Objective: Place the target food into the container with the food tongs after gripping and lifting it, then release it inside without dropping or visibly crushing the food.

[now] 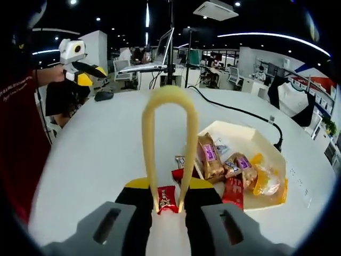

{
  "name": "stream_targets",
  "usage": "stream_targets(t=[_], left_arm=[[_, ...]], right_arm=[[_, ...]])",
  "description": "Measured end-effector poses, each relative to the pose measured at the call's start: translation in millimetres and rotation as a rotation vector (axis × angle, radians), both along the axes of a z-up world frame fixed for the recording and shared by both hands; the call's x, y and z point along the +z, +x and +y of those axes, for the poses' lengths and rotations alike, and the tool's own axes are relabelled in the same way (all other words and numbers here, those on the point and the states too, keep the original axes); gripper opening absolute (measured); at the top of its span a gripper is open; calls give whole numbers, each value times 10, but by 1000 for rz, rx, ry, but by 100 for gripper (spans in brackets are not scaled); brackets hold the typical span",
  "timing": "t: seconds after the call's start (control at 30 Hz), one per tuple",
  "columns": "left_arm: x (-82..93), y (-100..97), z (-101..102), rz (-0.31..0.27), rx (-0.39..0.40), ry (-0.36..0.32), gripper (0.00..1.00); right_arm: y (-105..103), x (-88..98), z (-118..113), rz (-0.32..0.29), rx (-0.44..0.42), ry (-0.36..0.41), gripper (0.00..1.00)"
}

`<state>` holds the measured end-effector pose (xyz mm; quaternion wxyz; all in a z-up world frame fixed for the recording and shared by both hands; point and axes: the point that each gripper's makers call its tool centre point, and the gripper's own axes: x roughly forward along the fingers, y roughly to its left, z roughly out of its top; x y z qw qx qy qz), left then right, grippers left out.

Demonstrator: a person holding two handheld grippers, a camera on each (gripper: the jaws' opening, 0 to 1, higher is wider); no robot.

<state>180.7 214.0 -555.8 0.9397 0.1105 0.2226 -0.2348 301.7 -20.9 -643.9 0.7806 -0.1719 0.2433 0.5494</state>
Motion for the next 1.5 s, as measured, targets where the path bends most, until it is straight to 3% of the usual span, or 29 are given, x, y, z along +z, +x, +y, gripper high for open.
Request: stream_targets(t=[0.1, 0.2, 0.23, 0.43, 0.53, 0.73, 0.93, 1.17, 1.23, 1.3, 1.33, 1.37, 1.4, 1.5], left_arm=[[-3, -3, 5, 1, 1, 0, 35], [5, -1, 5, -2, 2, -3, 35], [6, 0, 4, -3, 1, -2, 35], [4, 19, -24, -6, -6, -7, 35], [6, 31, -46, -9, -13, -9, 35], [13, 49, -71, -15, -19, -16, 35], [6, 39, -53, -13, -15, -17, 35], [18, 27, -31, -16, -9, -15, 35], [19, 22, -28, -16, -8, -14, 35], [22, 17, -32, -17, -9, -15, 35], [23, 16, -33, -17, -9, -15, 35], [25, 14, -35, -18, -10, -15, 35], [27, 13, -34, -19, -10, -15, 35], [38, 12, -21, -22, -6, -17, 35]], right_arm=[[29, 9, -29, 62, -75, 56, 15], [3, 30, -62, 79, -149, 90, 15], [-29, 32, -60, 93, -139, 98, 15], [13, 301, -127, 71, -206, 187, 15], [107, 461, -168, 26, -236, 228, 15], [324, 748, -269, 9, -374, 357, 16], [578, 859, -381, -38, -494, 383, 15], [827, 966, -425, -88, -572, 421, 17], [983, 998, -553, -162, -660, 420, 20], [1088, 943, -662, -190, -718, 416, 25], [1053, 846, -606, -98, -686, 431, 25], [1064, 789, -645, -69, -716, 421, 25], [1060, 800, -656, -112, -698, 399, 25], [957, 841, -632, -104, -669, 410, 25]])
